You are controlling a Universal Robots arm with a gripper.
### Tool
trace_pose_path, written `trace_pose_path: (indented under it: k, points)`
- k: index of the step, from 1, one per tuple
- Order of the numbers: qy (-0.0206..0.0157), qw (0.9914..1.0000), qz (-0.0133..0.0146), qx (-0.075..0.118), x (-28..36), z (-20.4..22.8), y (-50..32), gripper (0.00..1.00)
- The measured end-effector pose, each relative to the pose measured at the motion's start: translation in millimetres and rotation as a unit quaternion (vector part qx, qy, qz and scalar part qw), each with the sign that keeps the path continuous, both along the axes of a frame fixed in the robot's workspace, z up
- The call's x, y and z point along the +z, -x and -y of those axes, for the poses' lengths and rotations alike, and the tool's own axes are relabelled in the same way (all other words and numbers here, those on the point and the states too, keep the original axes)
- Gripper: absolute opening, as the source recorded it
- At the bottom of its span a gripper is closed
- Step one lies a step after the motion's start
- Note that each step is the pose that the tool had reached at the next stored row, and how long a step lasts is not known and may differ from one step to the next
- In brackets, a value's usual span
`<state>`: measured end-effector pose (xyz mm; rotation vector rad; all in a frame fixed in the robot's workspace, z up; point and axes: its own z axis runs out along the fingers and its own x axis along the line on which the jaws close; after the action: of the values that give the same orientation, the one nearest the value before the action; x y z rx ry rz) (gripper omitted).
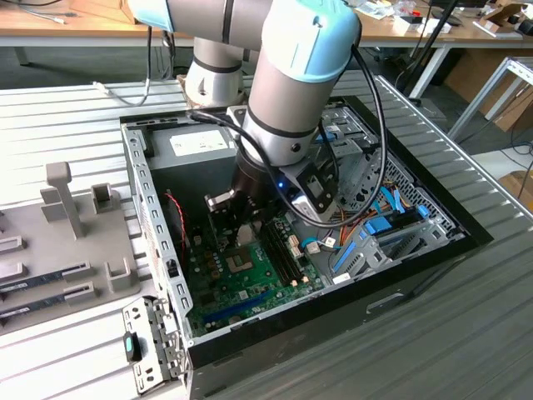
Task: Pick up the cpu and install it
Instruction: 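Place the cpu into insertion slot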
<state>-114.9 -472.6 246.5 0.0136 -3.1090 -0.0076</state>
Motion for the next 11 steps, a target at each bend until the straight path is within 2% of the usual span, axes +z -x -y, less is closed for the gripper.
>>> trace_pose_path:
  k: [9, 11]
  points:
    - [0.0, 1.0, 0.0, 0.0, -16.2, 0.4, 3.7, 0.47]
    - [0.0007, 1.0, 0.0, 0.0, -21.8, 1.0, 6.5, 0.47]
